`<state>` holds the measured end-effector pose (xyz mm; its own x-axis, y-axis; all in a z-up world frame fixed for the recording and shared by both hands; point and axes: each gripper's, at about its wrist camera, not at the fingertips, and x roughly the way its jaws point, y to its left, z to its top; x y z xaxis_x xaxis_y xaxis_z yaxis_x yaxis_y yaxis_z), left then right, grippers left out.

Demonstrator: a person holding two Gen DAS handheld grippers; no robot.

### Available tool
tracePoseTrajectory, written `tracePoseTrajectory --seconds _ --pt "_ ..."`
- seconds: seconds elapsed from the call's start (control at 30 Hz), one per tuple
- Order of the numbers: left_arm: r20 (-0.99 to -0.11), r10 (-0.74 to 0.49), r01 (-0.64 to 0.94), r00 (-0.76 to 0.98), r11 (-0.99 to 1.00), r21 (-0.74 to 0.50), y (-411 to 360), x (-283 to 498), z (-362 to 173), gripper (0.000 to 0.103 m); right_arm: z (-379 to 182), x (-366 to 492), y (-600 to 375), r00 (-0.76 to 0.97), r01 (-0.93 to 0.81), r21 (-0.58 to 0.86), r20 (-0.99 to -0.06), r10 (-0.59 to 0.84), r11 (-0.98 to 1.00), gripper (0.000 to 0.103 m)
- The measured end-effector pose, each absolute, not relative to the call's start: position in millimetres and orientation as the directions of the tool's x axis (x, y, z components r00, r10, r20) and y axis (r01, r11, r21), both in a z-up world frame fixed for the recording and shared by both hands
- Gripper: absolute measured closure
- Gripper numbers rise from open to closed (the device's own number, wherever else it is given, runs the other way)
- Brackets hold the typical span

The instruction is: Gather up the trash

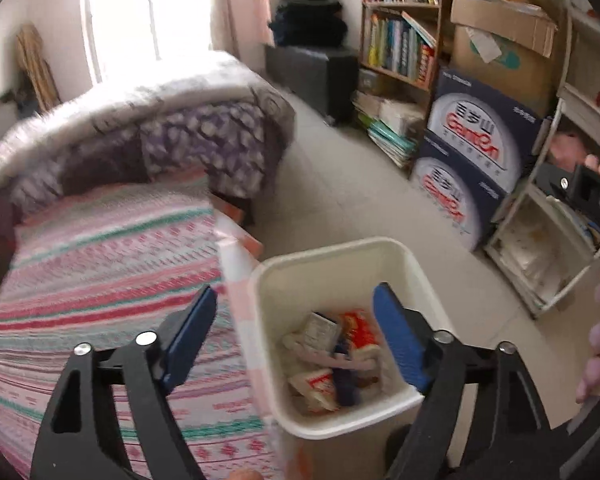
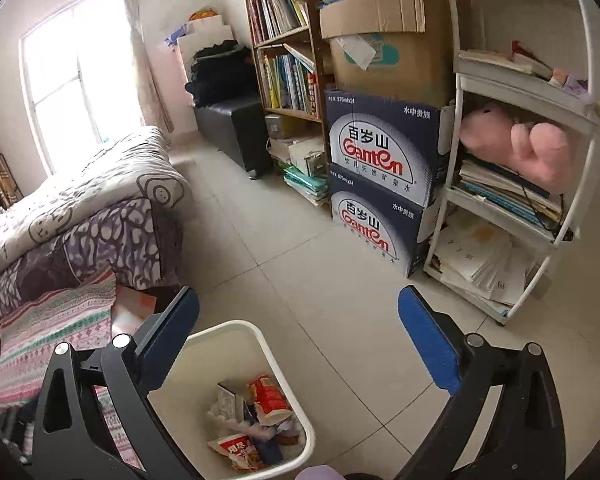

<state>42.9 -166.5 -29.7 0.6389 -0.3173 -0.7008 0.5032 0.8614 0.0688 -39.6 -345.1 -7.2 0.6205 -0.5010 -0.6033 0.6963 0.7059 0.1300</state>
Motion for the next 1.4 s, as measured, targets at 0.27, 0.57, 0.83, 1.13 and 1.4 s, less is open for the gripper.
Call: tracePoseTrajectory --seconds 0.27,0.57,0.83,1.13,1.4 --pt "-0.520 -0.163 0.275 0.838 0.950 0.145 -118.5 19.1 0.7 0.007 -5.5 -53.4 -293.1 0.671 0.648 0.054 -0.512 -0.536 0.760 0.007" --pt "-0.542 -0.112 0.185 0.833 0.979 0.082 -74.2 4.1 -2.0 0.007 -10.7 -50.5 -258.7 0.748 0.544 0.076 -0.496 -0.441 0.836 0.007" --pt "-0.544 -0.099 0.147 0.833 0.988 0.046 -57.6 7.3 0.9 0.007 -16.0 -41.7 -244.1 0.757 0.510 0.056 -0.504 -0.416 0.859 0.007" --pt "-0.556 -0.095 0.140 0.825 0.989 0.039 -57.5 13.0 -2.5 0.007 -20.4 -37.6 -239.6 0.753 0.495 0.053 -0.524 -0.397 0.867 0.007" --pt "-0.560 -0.088 0.132 0.824 0.990 0.040 -56.4 14.5 -3.5 0.007 -22.5 -36.5 -237.9 0.752 0.483 0.048 -0.533 -0.387 0.874 0.007"
